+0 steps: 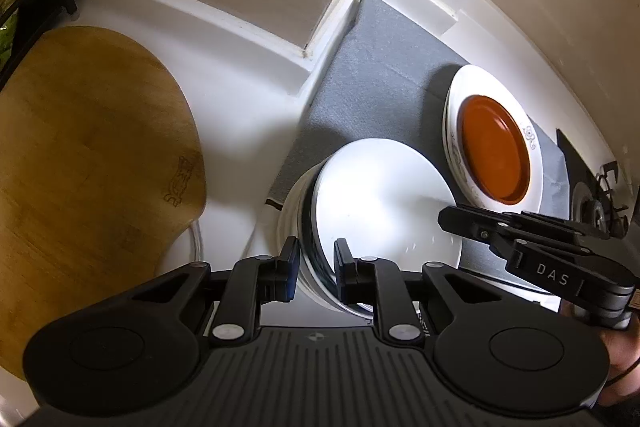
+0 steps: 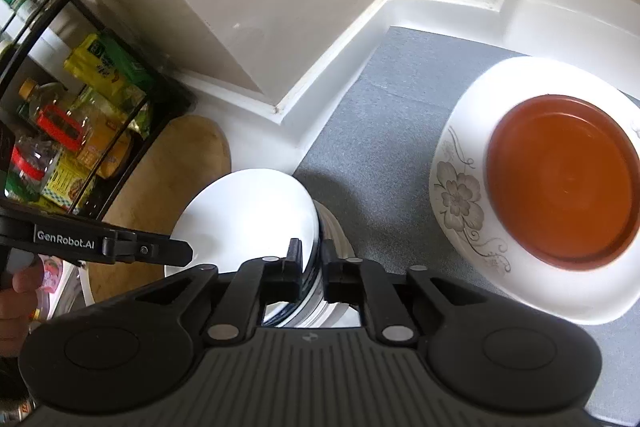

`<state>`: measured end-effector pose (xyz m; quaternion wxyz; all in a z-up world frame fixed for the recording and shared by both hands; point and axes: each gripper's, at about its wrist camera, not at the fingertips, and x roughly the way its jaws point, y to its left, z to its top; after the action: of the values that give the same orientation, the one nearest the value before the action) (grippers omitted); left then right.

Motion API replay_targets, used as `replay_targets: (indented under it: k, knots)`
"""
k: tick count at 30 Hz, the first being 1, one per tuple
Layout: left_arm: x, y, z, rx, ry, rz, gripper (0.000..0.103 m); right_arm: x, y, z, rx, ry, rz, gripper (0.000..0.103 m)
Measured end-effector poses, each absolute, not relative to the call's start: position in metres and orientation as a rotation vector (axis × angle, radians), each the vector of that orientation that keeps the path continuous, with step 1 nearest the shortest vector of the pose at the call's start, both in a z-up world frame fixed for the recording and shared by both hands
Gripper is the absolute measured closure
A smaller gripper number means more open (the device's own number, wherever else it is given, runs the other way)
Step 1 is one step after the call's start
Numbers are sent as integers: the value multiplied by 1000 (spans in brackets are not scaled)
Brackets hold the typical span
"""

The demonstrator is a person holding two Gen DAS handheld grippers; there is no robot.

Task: Organize plates and bowls
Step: 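Lower the white bowl onto the blue-banded bowl stack and release, then grip the rim of the bowl stack with both grippers and lift it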

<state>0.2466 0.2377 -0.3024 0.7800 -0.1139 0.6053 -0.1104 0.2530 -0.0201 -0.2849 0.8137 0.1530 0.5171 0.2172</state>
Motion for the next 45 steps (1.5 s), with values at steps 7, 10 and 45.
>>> replay_targets:
  k: [7,10,45]
  knots:
    - [251,236,-318,-203,1315,-201,54,254,-36,-297,412,1134,402,43]
    - [255,237,-332,-231,1346,-199,47,257,-39,-313,452,1178,384,33]
    - [259,245,-358,-420,1464,-247,58,250,-14,-334,527,1227,344,62]
